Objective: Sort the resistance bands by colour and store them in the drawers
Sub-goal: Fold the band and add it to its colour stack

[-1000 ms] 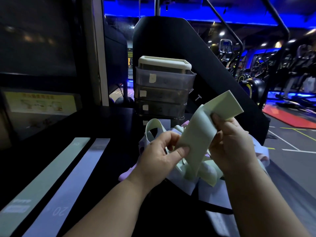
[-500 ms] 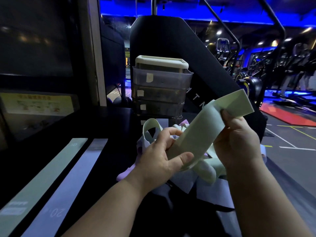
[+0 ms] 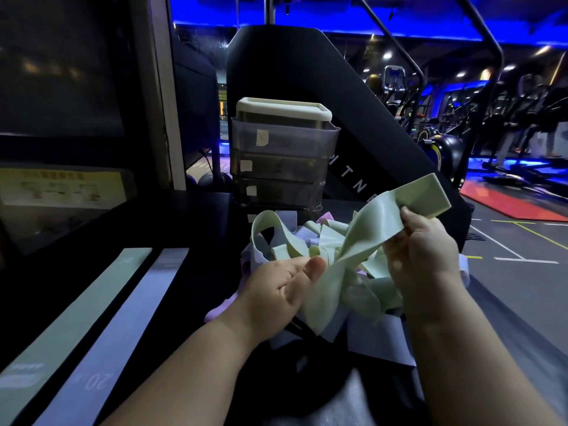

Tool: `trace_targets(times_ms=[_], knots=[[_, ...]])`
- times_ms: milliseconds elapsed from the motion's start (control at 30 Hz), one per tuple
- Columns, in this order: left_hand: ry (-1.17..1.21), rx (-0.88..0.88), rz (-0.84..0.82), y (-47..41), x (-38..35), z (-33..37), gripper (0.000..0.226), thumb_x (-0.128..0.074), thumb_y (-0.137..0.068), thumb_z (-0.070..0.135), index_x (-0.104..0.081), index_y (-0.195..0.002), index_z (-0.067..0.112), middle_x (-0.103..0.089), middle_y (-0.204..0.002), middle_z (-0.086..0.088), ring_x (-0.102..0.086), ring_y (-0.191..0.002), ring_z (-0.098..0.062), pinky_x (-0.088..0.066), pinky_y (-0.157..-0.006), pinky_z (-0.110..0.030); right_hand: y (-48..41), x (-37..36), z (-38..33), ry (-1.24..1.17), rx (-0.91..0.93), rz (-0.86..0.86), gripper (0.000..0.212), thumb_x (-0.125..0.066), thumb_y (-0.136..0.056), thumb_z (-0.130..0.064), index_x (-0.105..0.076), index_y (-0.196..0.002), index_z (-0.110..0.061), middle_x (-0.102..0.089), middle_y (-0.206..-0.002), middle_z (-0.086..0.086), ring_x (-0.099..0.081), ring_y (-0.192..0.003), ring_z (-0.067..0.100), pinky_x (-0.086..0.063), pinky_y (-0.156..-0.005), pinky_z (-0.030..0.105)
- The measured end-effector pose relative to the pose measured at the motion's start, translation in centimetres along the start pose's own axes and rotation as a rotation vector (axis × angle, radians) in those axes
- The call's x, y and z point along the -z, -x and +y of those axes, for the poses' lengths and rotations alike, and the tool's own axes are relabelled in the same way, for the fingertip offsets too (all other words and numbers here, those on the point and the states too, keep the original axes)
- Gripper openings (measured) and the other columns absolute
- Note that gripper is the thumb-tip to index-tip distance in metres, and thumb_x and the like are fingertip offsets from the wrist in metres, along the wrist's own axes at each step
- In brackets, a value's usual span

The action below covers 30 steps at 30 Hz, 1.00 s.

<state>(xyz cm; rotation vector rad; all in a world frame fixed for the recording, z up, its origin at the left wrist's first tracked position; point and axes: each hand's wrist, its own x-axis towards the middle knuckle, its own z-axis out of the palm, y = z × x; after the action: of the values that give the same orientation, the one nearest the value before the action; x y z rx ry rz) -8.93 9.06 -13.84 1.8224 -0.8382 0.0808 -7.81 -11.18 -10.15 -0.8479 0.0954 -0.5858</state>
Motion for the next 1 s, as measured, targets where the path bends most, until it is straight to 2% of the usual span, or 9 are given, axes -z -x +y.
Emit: trace_targets(times_ms=[67,133,233,300,367,467,700,867,1000], knots=[[-0.014,0.017,-0.017,0.1,0.3,0.0,0.068,-0.049,-0.078,0.068,-0.063,-0.084,0.002,-0.053,-0.069,-0.002,-0.049,-0.069,-0.009,-0.041,-0.067,-0.032,-0.2,0.0,-0.1,-0.083,0.014,0.038,0.011,-0.051,-0.096,-0.003,-0.055,-0.101,-0.013,-0.061,-0.078,0.003,-0.056,-0.056,0.008,-0.047,-0.062,0.022],[-0.142,0.008,-0.009,0.1,0.5,0.1,0.041,-0.062,-0.073,0.054,-0.067,-0.083,0.015,-0.059,-0.076,0.013,-0.055,-0.080,-0.005,-0.044,-0.077,-0.026,-0.6,0.2,-0.5,-0.093,0.023,0.090,0.012,-0.051,-0.097,-0.001,-0.052,-0.098,-0.013,-0.059,-0.074,0.002,-0.057,-0.048,0.005,-0.051,-0.056,0.020],[-0.287,-0.042,-0.030,-0.1,0.8,0.3,0.031,-0.059,-0.067,0.026,-0.065,-0.095,0.015,-0.059,-0.099,0.008,-0.049,-0.106,-0.007,-0.040,-0.095,-0.022,-0.9,0.9,-0.9,-0.127,0.031,0.080,0.013,-0.051,-0.097,-0.001,-0.052,-0.104,-0.011,-0.063,-0.081,0.004,-0.064,-0.052,0.007,-0.056,-0.060,0.023],[-0.260,-0.039,0.027,-0.1,0.9,0.5,0.036,-0.056,-0.065,0.017,-0.065,-0.100,0.017,-0.059,-0.102,0.010,-0.050,-0.102,0.002,-0.038,-0.088,-0.011,-1.1,1.0,-1.0,-0.138,0.033,0.080,0.019,-0.050,-0.097,-0.001,-0.050,-0.114,-0.009,-0.062,-0.084,0.006,-0.065,-0.053,0.008,-0.057,-0.059,0.024],[-0.225,-0.026,0.105,0.0,1.0,0.6,0.030,-0.058,-0.068,0.013,-0.065,-0.096,0.022,-0.060,-0.091,0.018,-0.053,-0.086,0.009,-0.037,-0.075,-0.005,-1.3,1.1,-1.0,-0.142,0.039,0.109,0.021,-0.049,-0.097,0.000,-0.048,-0.116,-0.009,-0.059,-0.080,0.004,-0.061,-0.046,0.005,-0.053,-0.053,0.020],[-0.232,-0.032,0.155,0.0,1.0,0.5,0.017,-0.065,-0.075,0.015,-0.062,-0.088,0.026,-0.061,-0.082,0.021,-0.056,-0.079,0.002,-0.039,-0.072,-0.008,-1.4,1.2,-0.9,-0.128,0.033,0.128,0.023,-0.052,-0.096,-0.001,-0.050,-0.118,-0.009,-0.064,-0.088,0.006,-0.067,-0.055,0.008,-0.054,-0.055,0.022],[-0.223,0.013,0.364,-0.4,1.0,0.1,0.029,-0.068,-0.079,0.003,-0.051,-0.072,0.026,-0.053,-0.064,0.011,-0.047,-0.058,-0.001,-0.036,-0.057,-0.011,-1.5,1.1,-0.8,-0.094,0.038,0.138,0.023,-0.053,-0.096,-0.003,-0.052,-0.118,-0.011,-0.066,-0.093,0.007,-0.070,-0.062,0.011,-0.056,-0.059,0.025],[-0.289,0.059,0.475,-0.6,1.2,-0.5,0.021,-0.069,-0.082,0.008,-0.050,-0.076,0.013,-0.050,-0.070,0.004,-0.042,-0.058,-0.006,-0.035,-0.052,-0.013,-1.1,0.9,-0.7,-0.081,0.053,0.111,0.020,-0.053,-0.096,-0.004,-0.052,-0.115,-0.011,-0.067,-0.095,0.008,-0.071,-0.068,0.013,-0.060,-0.074,0.031],[-0.308,0.140,0.487,-0.6,1.3,-0.8,0.014,-0.061,-0.087,0.015,-0.047,-0.088,0.015,-0.065,-0.081,-0.002,-0.060,-0.073,-0.013,-0.044,-0.062,-0.020,-0.8,0.7,-0.9,-0.107,0.061,0.113,0.013,-0.054,-0.096,-0.003,-0.050,-0.097,-0.015,-0.066,-0.089,0.007,-0.071,-0.065,0.012,-0.059,-0.068,0.029]])
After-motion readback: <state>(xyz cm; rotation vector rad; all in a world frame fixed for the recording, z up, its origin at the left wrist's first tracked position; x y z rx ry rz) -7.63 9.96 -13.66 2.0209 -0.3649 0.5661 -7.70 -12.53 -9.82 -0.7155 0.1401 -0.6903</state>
